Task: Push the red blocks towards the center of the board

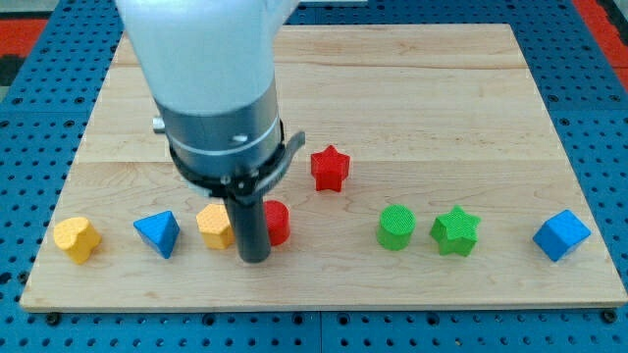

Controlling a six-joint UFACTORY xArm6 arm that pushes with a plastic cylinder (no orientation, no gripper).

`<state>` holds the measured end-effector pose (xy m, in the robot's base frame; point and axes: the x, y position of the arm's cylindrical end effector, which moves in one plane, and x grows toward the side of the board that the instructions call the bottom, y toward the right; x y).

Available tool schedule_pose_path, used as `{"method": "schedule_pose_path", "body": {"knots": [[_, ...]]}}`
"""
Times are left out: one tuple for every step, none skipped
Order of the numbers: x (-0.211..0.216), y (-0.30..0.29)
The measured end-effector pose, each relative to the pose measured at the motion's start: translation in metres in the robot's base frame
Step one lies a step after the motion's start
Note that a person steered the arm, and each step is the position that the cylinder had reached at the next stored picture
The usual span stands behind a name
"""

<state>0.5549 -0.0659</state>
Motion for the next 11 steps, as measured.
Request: {"method": "schedule_pose_path", "body": {"knots": [[-0.047,0.0],[-0.085,0.002],[-0.062,0.028],[-0.053,-0.022],[-0.029,0.024],[-0.039,0.048],[-0.058,0.072],[-0.079,0.094],[-0.093,0.131],[-0.084,0.119],[-0.078,0.152]]}}
